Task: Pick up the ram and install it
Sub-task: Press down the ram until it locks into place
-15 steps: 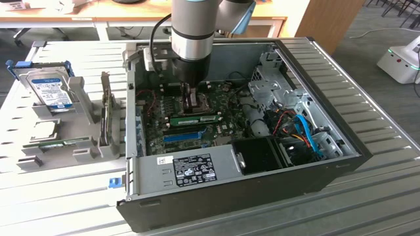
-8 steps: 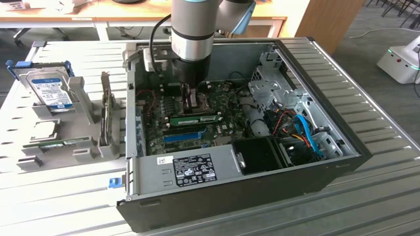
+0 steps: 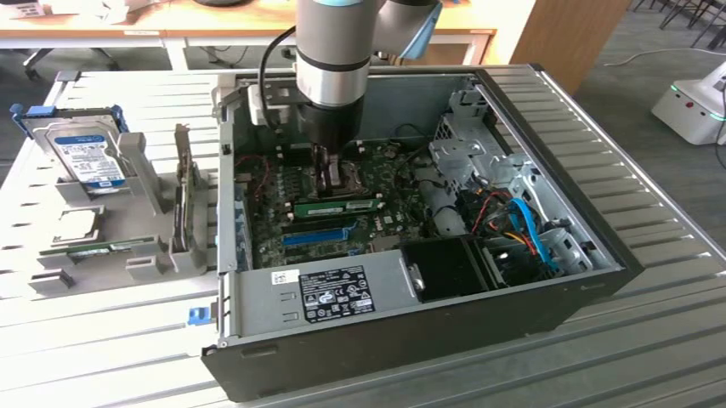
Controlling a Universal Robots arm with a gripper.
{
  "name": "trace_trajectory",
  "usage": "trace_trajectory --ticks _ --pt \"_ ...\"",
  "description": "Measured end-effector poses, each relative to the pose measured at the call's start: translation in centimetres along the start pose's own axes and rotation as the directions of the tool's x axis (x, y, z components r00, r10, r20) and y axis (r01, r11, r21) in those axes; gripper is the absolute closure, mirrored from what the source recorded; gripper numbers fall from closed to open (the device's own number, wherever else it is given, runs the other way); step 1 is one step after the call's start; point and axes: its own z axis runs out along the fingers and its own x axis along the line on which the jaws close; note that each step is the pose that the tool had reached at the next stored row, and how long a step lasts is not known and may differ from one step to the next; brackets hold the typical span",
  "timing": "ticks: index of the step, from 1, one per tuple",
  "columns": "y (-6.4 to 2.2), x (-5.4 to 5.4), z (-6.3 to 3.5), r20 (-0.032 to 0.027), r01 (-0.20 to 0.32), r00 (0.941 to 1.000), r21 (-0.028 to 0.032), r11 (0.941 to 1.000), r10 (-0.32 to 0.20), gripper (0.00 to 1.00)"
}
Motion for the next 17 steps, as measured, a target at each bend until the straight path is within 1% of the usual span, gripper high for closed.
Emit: trace_trajectory --ticks 17 --pt "-0.01 0.0 1.44 0.0 0.0 1.0 0.0003 1.0 0.0 0.89"
